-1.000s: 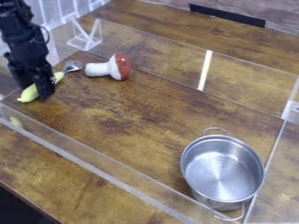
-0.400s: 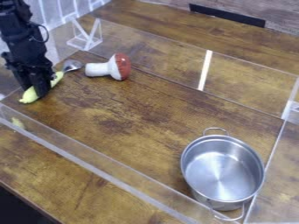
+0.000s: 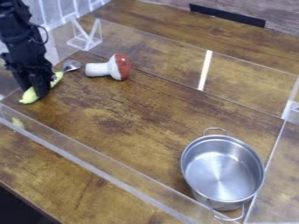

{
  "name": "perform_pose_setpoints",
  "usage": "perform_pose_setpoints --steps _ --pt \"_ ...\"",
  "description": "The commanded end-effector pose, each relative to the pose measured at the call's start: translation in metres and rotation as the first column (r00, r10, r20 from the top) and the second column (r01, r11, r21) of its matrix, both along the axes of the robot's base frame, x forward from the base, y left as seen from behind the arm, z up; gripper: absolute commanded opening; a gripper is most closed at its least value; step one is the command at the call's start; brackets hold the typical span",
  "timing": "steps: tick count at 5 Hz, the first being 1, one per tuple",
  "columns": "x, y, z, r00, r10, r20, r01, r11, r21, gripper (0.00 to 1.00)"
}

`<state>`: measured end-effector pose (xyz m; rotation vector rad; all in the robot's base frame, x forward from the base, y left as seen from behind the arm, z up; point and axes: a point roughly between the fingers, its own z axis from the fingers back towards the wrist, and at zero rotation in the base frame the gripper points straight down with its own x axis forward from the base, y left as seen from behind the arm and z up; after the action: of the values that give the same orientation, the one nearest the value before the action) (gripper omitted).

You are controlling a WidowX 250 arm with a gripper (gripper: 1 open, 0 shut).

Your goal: Move the green spoon to the right

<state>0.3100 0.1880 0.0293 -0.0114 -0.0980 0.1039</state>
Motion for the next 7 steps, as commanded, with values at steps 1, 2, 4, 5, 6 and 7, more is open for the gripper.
perform_pose_setpoints --steps 1,2,4,5,6,7 --pt "-0.001 -0.001 0.027 0.998 -0.060 0.022 0.060 0.998 0.017 0.00" --pt "0.001 -0.005 0.033 0.991 -0.129 0.021 0.129 0.992 0.011 0.00" --pt "0.011 -0.002 0.025 0.989 -0.144 0.036 0.145 0.989 -0.007 0.00" --pt "0.017 0.006 0.026 0.979 -0.200 0.039 0.201 0.980 -0.014 0.00" --pt "0.021 0.009 0.027 0.968 -0.250 0.036 0.250 0.968 -0.022 0.00" --pt "0.017 0.011 0.022 0.941 -0.338 0.030 0.339 0.940 -0.030 0.00"
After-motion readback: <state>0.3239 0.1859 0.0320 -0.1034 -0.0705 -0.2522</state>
